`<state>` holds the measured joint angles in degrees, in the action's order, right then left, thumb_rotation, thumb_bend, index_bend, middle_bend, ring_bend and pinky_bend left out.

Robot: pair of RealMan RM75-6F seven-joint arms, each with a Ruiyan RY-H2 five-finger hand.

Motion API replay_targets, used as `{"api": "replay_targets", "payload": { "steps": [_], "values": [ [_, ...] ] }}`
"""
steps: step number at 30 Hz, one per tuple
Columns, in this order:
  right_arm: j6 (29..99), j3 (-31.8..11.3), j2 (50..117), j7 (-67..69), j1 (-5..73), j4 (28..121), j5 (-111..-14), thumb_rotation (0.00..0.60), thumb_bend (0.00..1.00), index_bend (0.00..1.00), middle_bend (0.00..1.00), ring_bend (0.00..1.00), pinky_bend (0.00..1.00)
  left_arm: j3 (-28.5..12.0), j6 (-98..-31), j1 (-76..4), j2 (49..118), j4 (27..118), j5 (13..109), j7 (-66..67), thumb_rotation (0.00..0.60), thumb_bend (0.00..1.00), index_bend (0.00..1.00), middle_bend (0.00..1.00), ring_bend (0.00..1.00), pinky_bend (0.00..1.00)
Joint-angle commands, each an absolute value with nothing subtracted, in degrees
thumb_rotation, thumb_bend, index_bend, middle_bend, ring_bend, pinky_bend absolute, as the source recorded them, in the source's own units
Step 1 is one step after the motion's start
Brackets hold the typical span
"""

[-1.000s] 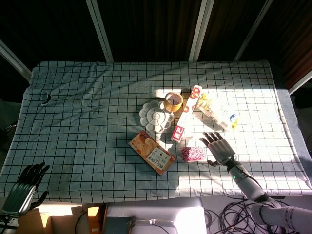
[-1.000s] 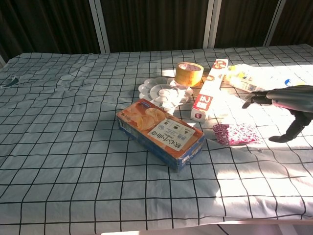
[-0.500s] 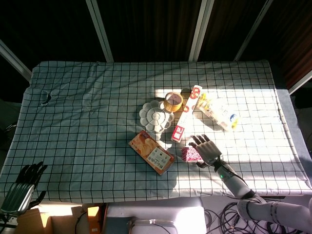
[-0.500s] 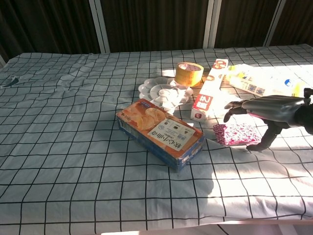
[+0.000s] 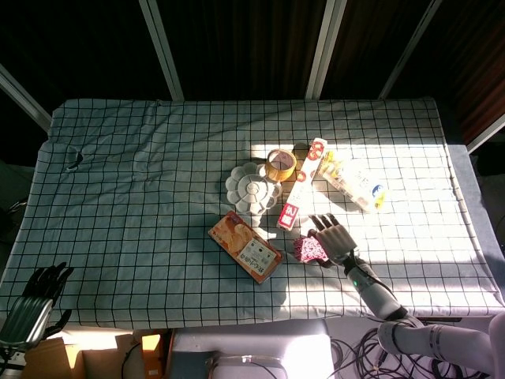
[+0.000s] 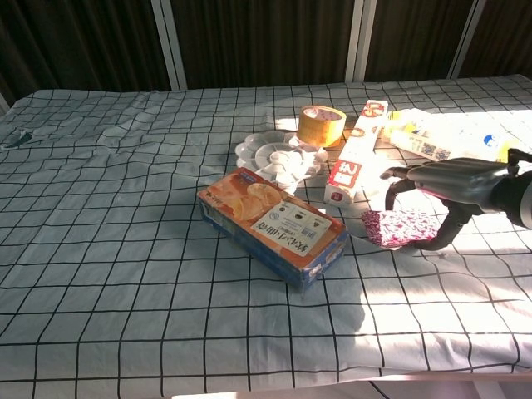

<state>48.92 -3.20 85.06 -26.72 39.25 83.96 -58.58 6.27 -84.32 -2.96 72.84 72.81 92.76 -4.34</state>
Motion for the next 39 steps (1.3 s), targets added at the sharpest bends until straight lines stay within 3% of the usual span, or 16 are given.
{"api": "replay_targets", "payload": {
  "steps": [1, 14, 26, 39],
  "values": [
    [49.44, -3.22, 85.63, -26.96, 39.28, 83.34, -58.6, 0.6, 0.2, 0.36, 0.0, 0.0, 0.0, 6.22, -84.21, -2.95, 72.79, 72.86, 92.71, -4.36, 0.6, 0.36, 0.0, 0.01, 0.0, 0.0],
    [51.61, -3.34, 86.31, -27.02, 38.83, 82.95, -59.68, 0.6, 0.2, 0.48, 0.0, 0.0, 0.01, 6.12, -83.76, -2.87, 72.41, 73.25, 92.65, -4.31, 0.6, 0.36, 0.0, 0.01, 0.0, 0.0],
    [53.04, -4.06, 80.5, -24.21, 37.15, 85.02, -59.66, 0.6, 0.2, 0.51, 0.0, 0.0, 0.01, 5.96, -83.35, -2.88, 72.07, 74.0, 92.49, -3.95, 0.6, 0.36, 0.0, 0.01, 0.0, 0.0],
    [52.9, 0.94, 76.64, -13.21, 30.55, 75.96, -66.14, 0.6, 0.2, 0.5, 0.0, 0.0, 0.01, 5.67, -81.76, -3.36, 72.34, 74.82, 91.85, -2.2, 0.6, 0.36, 0.0, 0.01, 0.0, 0.0]
  ]
}}
